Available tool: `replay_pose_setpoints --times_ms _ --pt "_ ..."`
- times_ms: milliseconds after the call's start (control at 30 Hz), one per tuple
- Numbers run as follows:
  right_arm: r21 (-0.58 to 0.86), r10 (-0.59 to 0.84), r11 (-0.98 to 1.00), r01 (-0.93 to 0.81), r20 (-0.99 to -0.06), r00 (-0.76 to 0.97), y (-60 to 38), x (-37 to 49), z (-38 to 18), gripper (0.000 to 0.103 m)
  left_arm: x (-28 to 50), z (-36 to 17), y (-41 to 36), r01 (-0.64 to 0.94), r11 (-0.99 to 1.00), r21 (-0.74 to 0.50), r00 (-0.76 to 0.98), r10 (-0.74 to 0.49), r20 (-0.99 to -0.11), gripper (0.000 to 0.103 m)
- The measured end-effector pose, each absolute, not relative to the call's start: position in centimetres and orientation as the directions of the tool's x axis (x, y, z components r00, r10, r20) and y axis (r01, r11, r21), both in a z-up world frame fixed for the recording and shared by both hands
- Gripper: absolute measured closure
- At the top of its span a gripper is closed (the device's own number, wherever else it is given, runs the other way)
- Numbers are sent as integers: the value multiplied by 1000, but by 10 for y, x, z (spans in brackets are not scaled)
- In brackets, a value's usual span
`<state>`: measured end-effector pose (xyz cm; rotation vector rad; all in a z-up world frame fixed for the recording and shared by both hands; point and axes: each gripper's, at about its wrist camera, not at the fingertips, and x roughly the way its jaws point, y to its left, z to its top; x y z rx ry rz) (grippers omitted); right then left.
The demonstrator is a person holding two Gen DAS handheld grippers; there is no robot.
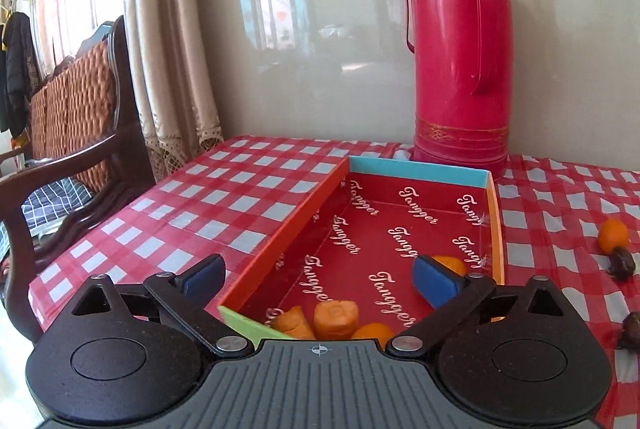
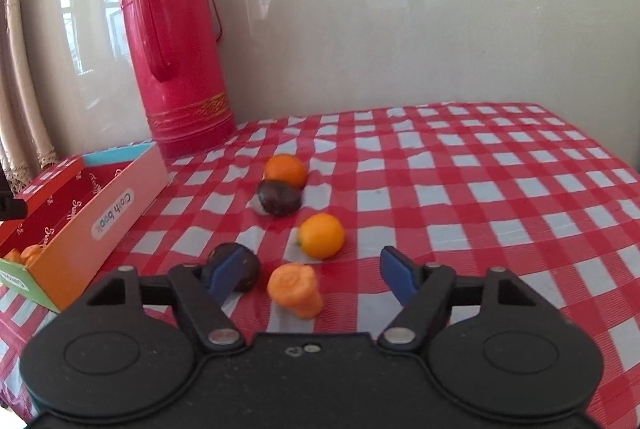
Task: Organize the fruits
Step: 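Grasp the carrot chunk beside the dark piece with the right tool, then carry the carrot chunk over the box and open the right tool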
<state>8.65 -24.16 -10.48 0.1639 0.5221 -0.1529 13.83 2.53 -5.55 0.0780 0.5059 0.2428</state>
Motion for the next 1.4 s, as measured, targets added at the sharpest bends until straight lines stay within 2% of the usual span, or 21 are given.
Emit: replay_pose_setpoints --times_ms 133,267,333,367,500,633,767,867,1033,1200,1400 --pt "145 -62 976 163 -533 844 -240 93 -111 64 130 -54 43 -237 959 156 837 283 -468 0" --pt "132 -68 977 168 -557 828 -237 98 -116 66 126 -54 63 -282 950 136 810 311 -496 0" --pt "127 -68 977 170 -569 819 -236 101 -118 78 124 -57 74 -310 944 112 800 323 -506 0" --pt "124 -73 977 176 -577 813 -235 102 -119 80 124 -58 78 -325 940 105 794 331 -509 0" --pt "76 -104 981 180 -580 808 -229 104 -121 81 124 -63 96 -370 925 82 772 356 -527 0" --pt "62 -115 983 172 -524 844 -222 100 -111 83 122 -65 112 -418 906 63 751 383 -537 0" --pt "77 -47 993 95 -479 877 -205 101 -99 83 120 -68 125 -461 885 60 727 416 -547 0" --pt "126 59 992 -3 -446 893 -188 105 -89 83 120 -71 137 -494 868 48 707 433 -560 0" --pt "128 209 977 -171 -393 896 -144 114 -70 83 117 -77 155 -527 849 42 679 450 -581 0" --pt "93 318 947 -308 -423 849 -96 130 -70 83 111 -80 165 -540 840 58 672 471 -571 0" --pt "57 332 936 -347 -472 817 -66 141 -82 80 108 -81 175 -551 832 59 665 481 -571 0"
